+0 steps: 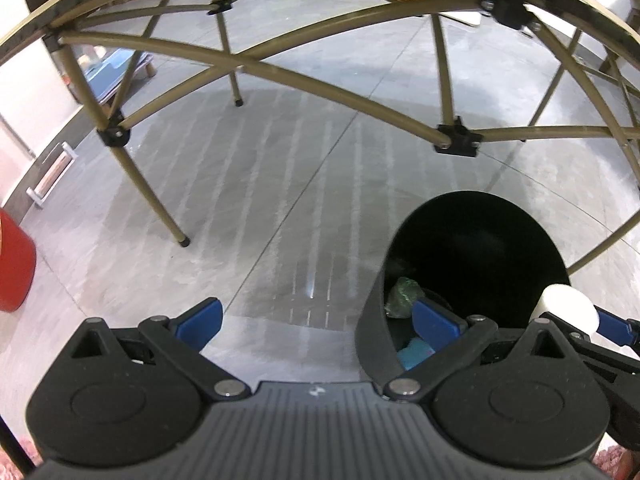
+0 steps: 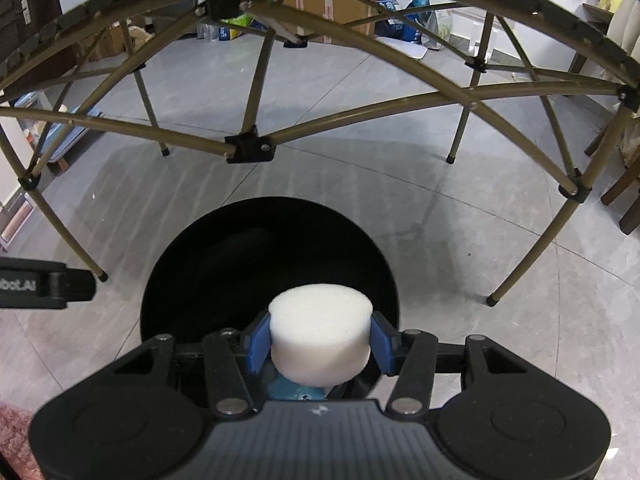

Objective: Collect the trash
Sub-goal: 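Move the right gripper over the bin and open it to drop the foam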

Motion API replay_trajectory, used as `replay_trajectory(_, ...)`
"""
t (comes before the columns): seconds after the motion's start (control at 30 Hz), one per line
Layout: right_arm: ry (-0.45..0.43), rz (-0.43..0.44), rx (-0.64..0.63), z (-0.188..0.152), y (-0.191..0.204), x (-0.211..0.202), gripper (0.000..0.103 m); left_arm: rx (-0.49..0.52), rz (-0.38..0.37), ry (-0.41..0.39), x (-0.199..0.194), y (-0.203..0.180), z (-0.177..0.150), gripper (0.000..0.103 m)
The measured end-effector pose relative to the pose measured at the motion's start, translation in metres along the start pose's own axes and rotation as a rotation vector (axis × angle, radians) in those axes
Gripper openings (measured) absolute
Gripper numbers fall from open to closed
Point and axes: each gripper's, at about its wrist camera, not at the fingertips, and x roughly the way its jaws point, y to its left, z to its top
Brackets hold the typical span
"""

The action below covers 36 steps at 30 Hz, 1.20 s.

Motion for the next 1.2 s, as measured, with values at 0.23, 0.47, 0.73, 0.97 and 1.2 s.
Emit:
replay_trajectory(0.23,0.036,0.010,0.003,0.002,0.009,0.016,0.051,-0.031,0.027,0.016,0.005,0.015,-0.001,0.103)
replay_trajectory(0.47,0.072,0.024,0.009,0.002,0.017,0.035,0.051,-0.047,0.046,0.027,0.008,0.021,-0.003,0.103)
replay_trajectory(0.73,0.105,0.034,0.007,0.001,0.024,0.054,0.051,-0.062,0.070,0.055,0.016,0.027,-0.003,0.103)
replay_trajectory(0.97,0.121,0.055,-0.004,0.001,0.028,0.061,0.054,-0.066,0.084,0.070,0.020,0.028,-0.004,0.103)
replay_trajectory(1.2,0.100,0.017,0.032,0.004,0.019,0.059,0.098,-0.065,0.077,0.069,0.020,0.027,-0.004,0.103)
